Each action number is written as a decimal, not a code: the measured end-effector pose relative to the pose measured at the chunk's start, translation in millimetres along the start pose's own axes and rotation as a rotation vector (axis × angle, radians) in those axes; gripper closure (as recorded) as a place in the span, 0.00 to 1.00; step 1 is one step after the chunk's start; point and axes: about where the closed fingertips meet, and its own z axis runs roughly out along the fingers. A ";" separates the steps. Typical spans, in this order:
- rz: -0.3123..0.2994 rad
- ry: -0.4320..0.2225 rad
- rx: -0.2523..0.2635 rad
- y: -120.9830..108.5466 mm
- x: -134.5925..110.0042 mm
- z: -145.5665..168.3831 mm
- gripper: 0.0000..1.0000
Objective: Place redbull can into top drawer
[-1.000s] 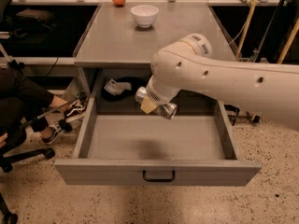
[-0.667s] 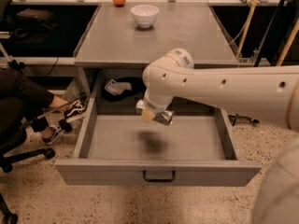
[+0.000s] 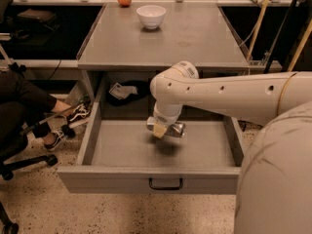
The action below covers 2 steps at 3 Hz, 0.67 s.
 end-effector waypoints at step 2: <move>0.000 0.000 0.000 0.0 0.0 0.0 0.35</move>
Offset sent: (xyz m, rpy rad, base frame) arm 0.0000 0.0000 0.0000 0.0000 0.0000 0.0000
